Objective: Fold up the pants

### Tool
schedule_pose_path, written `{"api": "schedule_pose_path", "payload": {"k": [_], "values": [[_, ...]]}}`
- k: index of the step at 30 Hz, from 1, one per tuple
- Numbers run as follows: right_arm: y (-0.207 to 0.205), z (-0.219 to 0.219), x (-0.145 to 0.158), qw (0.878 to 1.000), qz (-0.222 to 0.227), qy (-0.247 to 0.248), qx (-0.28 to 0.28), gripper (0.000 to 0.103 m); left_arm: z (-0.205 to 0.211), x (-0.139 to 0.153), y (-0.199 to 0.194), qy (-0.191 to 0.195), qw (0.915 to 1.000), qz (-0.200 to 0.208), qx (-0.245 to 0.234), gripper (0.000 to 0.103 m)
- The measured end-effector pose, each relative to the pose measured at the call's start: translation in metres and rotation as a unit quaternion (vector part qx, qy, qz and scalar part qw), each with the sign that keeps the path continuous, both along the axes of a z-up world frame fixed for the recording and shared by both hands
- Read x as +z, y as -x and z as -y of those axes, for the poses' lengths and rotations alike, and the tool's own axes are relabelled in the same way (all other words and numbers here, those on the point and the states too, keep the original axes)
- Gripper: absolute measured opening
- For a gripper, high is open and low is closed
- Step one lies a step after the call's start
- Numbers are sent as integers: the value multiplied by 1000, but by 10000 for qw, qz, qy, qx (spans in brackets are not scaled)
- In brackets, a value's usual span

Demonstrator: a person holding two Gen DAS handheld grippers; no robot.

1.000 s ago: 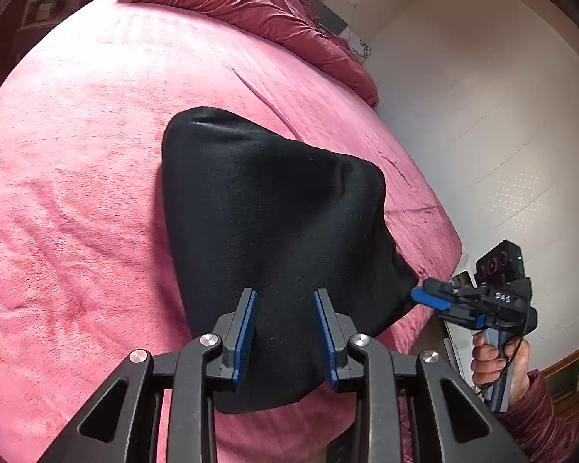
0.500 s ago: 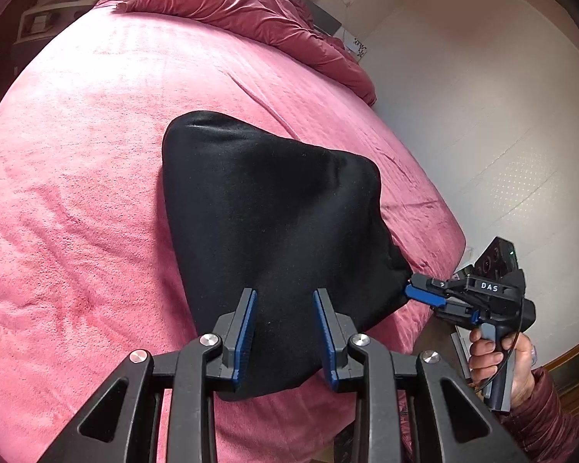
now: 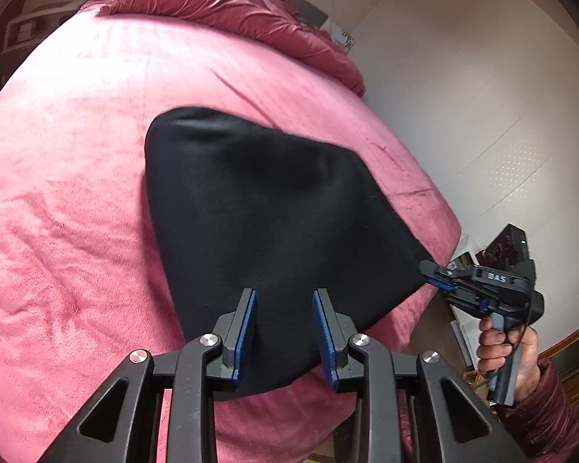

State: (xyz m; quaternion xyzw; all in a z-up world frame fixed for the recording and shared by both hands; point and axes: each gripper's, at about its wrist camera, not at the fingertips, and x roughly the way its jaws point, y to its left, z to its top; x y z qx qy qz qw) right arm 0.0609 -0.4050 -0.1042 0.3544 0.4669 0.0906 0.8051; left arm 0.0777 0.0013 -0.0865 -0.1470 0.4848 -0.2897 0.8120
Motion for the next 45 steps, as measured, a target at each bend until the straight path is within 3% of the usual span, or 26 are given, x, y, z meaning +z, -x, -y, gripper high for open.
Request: {"api": "schedule_pose_path", "payload": {"k": [4, 9, 11, 12, 16, 21, 26, 31, 35, 37, 39, 45], "values": [[1, 2, -28, 9989, -392, 242, -125, 7, 10, -18, -6, -294, 9992, -260, -49, 30], [-4, 0, -41, 9979, -501, 398, -84, 7, 17, -11, -6, -472, 9987, -151, -137, 30], [-3, 0, -34, 9980, -497, 398, 28, 9, 13, -2, -7, -304, 9995, 10, -113, 30], [-2, -1, -28, 9979, -450, 463, 90, 15, 10, 4, -9, -252, 9996, 98, -58, 30], [-1, -3, 2, 9916, -237, 1256, 214, 28, -1, 22, -27, -212, 9989, 376, 188, 30], [-30, -28, 46, 9832, 369, 1705, 545, 31, 0, 33, -55, -442, 9967, 543, 400, 30], [-81, -78, 53, 9745, 583, 1912, 1016, 41, 12, 40, -80, -774, 9926, 656, 661, 30], [-117, -106, 38, 9674, 482, 2240, 1082, 44, 32, 31, -97, -1361, 9850, 730, 769, 30], [-128, -99, 10, 9654, 165, 2426, 942, 44, 54, 5, -100, -1830, 9786, 650, 683, 31], [-128, -89, -6, 9685, 104, 2332, 864, 39, 63, -16, -97, -2092, 9743, 537, 645, 31], [-123, -83, -17, 9691, 154, 2320, 828, 32, 70, -27, -92, -2259, 9694, 678, 679, 31], [-119, -83, -29, 9645, 451, 2474, 805, 31, 70, -34, -87, -2236, 9676, 779, 879, 32]]}}
